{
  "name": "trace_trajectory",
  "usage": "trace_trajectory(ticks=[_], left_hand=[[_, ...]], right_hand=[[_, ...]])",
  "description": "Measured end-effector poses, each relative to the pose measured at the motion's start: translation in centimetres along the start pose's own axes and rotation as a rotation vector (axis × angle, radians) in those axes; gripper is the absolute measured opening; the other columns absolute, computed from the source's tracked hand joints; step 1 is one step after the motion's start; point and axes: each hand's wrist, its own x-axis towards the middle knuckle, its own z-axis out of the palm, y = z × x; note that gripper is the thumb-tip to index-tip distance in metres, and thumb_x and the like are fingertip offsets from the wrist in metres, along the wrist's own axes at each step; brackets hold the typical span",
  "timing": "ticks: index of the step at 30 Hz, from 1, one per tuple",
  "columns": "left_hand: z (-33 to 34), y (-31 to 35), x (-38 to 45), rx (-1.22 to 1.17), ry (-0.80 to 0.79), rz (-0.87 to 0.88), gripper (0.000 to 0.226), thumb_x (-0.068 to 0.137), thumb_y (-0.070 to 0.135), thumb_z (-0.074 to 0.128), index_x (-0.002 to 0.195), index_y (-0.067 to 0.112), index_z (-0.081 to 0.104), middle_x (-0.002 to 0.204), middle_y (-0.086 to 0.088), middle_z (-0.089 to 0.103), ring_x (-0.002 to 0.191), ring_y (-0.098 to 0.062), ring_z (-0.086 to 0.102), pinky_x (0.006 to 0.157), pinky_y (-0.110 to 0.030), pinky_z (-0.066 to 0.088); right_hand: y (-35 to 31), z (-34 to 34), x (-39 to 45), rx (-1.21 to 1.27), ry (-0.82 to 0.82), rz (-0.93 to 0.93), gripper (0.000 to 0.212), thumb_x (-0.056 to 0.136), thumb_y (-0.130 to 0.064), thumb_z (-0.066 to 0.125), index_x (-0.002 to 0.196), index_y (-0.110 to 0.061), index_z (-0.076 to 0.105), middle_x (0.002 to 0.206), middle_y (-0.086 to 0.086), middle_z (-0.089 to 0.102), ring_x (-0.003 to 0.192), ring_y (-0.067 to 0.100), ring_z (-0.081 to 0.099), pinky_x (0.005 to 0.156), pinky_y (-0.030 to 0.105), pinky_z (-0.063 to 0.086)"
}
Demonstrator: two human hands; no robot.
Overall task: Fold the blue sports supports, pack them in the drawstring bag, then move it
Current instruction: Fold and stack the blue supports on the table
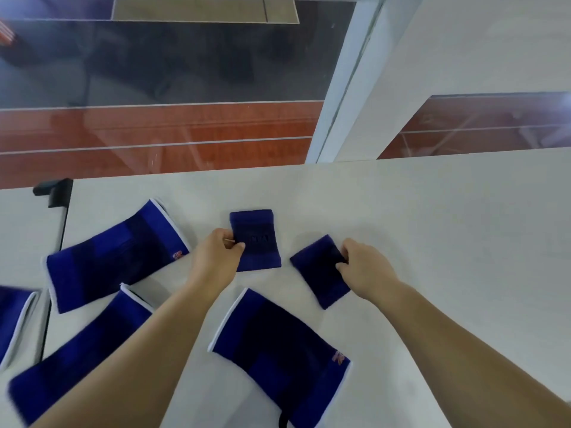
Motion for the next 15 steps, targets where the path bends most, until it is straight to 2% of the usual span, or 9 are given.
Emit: trace_trajectory(ticks=[3,7,10,13,15], left_hand=[[0.4,-0.2,-0.3,-0.02,-0.049,-0.017,0.013,0.093,0.023,0.053,0.082,0.029,0.055,0.084,0.005,0.066,0.08,-0.02,0.065,0.08,-0.045,0.056],[0.3,-0.2,-0.7,-0.039,-0.069,-0.018,0.019,0.094,0.023,0.052,0.078,0.028,0.059,0.081,0.0,0.068,0.079,-0.024,0.066,0.081,-0.047,0.056],[0.2,-0.3,-0.5,-0.049,-0.095,-0.028,0.022,0.095,0.023,0.05,0.078,0.02,0.064,0.079,-0.01,0.069,0.08,-0.033,0.066,0.08,-0.049,0.056],[0.0,-0.7,-0.2,-0.077,-0.111,-0.042,0.025,0.095,0.023,0.048,0.084,0.01,0.066,0.082,-0.017,0.069,0.078,-0.037,0.064,0.08,-0.052,0.053],[-0.1,-0.8,0.1,-0.097,-0.122,-0.057,0.03,0.096,0.024,0.045,0.087,0.004,0.065,0.083,-0.02,0.069,0.07,-0.033,0.06,0.079,-0.053,0.052]], right_hand=[[0.3,-0.6,-0.2,0.184,0.079,0.035,0.006,0.092,-0.018,0.053,0.091,-0.017,0.047,0.086,0.002,0.06,0.075,0.023,0.056,0.065,0.035,0.046],[-0.5,-1.6,-0.1,0.51,0.14,0.041,0.011,0.09,-0.013,0.056,0.09,-0.023,0.053,0.086,0.001,0.064,0.076,0.025,0.063,0.066,0.042,0.056],[-2.2,-2.0,0.1,0.686,0.087,-0.005,0.02,0.089,-0.007,0.057,0.083,-0.025,0.052,0.085,0.003,0.067,0.076,0.024,0.067,0.054,0.031,0.053],[-4.3,-1.5,0.7,0.777,-0.021,-0.066,0.018,0.09,-0.005,0.059,0.085,-0.022,0.053,0.084,0.007,0.07,0.072,0.021,0.066,0.053,0.027,0.049],[-5.7,-0.8,1.3,0.817,-0.088,-0.069,0.016,0.09,-0.005,0.059,0.087,-0.02,0.054,0.082,0.006,0.07,0.069,0.018,0.064,0.052,0.026,0.048]])
